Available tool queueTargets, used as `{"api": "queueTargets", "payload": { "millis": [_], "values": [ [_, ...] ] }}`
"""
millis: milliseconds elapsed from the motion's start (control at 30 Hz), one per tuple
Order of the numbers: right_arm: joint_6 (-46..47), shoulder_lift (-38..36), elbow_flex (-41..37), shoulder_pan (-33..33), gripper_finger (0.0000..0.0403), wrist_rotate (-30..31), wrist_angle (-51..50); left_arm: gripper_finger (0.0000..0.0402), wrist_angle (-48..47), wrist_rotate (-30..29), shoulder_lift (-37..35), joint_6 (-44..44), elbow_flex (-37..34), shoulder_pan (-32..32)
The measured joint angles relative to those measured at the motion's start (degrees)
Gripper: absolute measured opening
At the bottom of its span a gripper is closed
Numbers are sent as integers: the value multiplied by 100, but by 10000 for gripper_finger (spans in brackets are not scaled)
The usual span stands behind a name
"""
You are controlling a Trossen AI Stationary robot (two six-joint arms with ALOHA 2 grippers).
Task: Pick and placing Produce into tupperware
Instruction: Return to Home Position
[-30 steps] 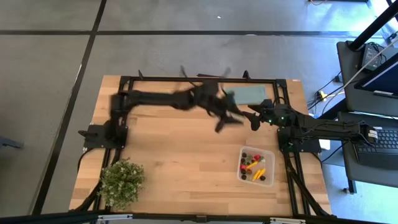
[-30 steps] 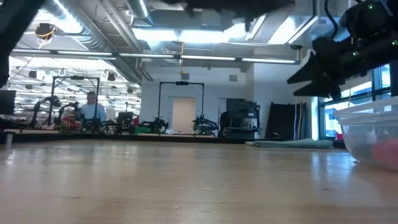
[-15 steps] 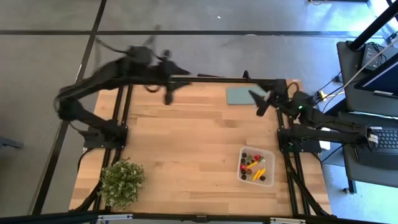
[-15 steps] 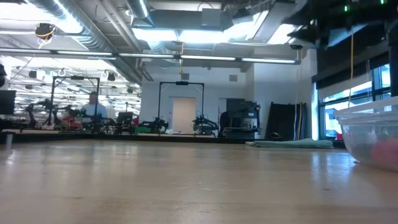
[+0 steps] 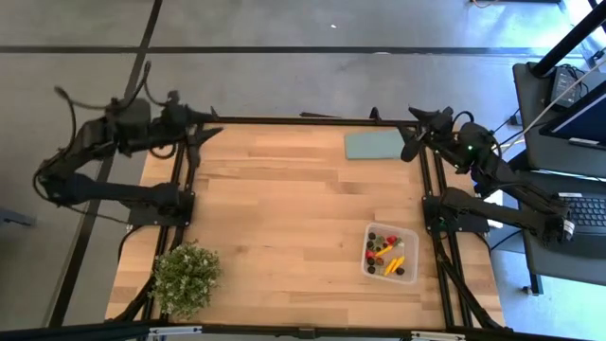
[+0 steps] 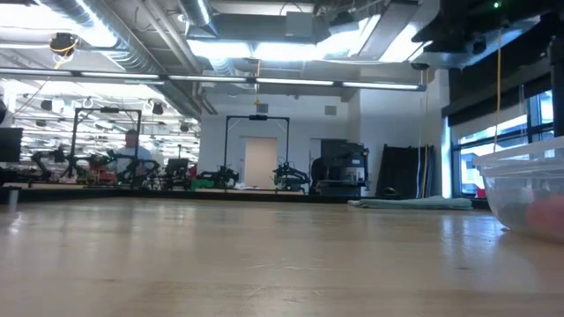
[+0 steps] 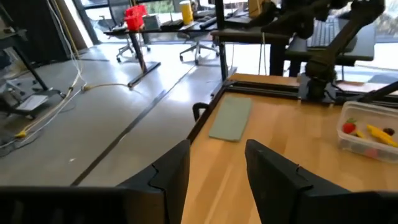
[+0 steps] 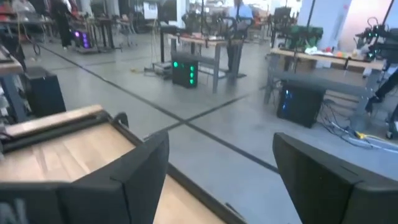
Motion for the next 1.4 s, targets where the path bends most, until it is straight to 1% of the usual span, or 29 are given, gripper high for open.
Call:
{"api": "queueTargets", "payload": {
  "millis": [133,267,400,567,733,800,867,933,1000,1100,1200,1300,1400],
  "values": [
    [0,-98,-344,-18,287,-1,93,153,618,5,-1021,-152,-1332,0],
    [171,-312,-945,-16,287,-13,681,159,1375,6,-1989,-149,-2641,0],
    [405,-611,-1527,-16,287,-15,1131,160,1741,0,-2806,-155,-3688,0],
    [674,-1069,-1970,-16,287,-15,1176,154,1878,-142,-3668,-442,-4510,0],
    [709,-1639,-2355,-16,287,-14,1366,148,2117,-154,-4381,-498,-5055,0],
    [702,-1885,-2481,-13,287,-13,1460,147,2214,-226,-4402,-559,-5158,0],
    [697,-2155,-2591,-10,287,-11,1550,148,2117,-253,-4398,-565,-5176,0],
    [694,-2416,-2686,-10,287,-11,1543,150,2270,-269,-4371,-560,-5221,4],
    [669,-2667,-2775,-10,287,-5,1522,154,2204,-297,-4406,-656,-5303,4],
    [632,-2983,-2850,-10,287,-13,1523,158,2421,-329,-4409,-748,-5380,4],
    [595,-3008,-2916,-10,287,-94,1607,161,2519,-312,-4406,-794,-5580,4],
    [616,-3002,-2916,-10,287,-200,1499,159,2995,-308,-4409,-879,-5820,4],
    [626,-3008,-2916,-10,287,-310,1446,154,3268,-223,-4406,-877,-6078,2]
  ]
}}
